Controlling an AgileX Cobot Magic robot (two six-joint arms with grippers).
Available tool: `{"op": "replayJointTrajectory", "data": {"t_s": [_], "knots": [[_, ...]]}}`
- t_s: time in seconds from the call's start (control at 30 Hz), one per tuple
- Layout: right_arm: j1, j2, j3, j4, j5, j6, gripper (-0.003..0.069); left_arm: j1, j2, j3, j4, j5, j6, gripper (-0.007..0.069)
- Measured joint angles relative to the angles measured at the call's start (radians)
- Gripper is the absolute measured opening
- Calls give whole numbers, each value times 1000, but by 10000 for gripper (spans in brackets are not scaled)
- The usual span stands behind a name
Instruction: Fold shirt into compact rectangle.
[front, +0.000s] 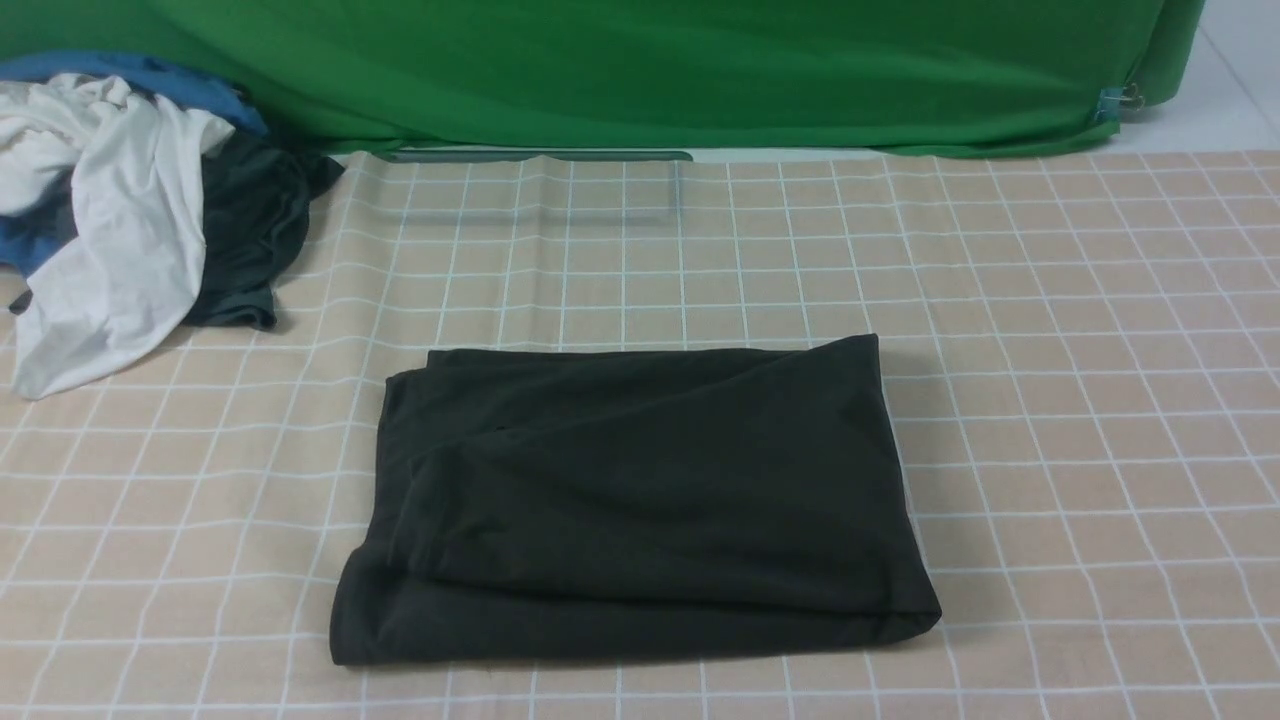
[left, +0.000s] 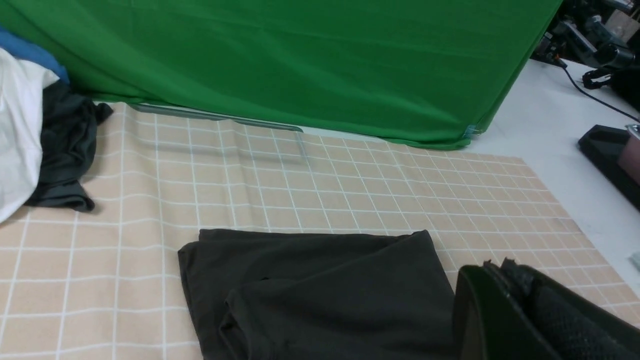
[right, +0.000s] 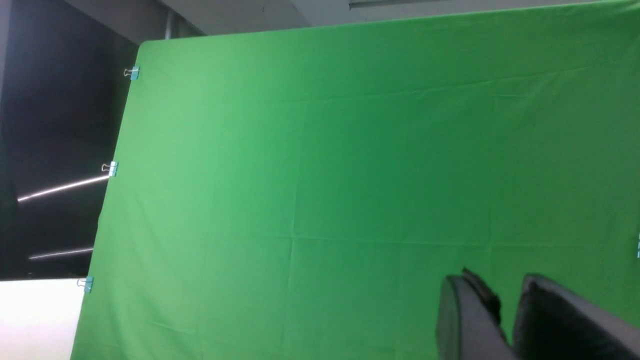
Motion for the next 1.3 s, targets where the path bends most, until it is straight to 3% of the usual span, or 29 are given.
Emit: {"op": "replayJointTrajectory", "data": {"t_s": [0.33,0.67,0.9,1.13,1.3], "knots": [[0,0,0,0,0,0,221,0,0,0,5,-12,34,13],[0,0,0,0,-1,-3,235,30,1,73,71,-271,82,13],[0,0,0,-1,-2,-4,235,177,-191,476,73,-642,58,13],[0,0,0,-1,-3,-4,235,208,-326,856,78,-708,-35,13],[0,0,0,-1,-3,-4,235,208,-367,1016,140,-712,-54,13]]}}
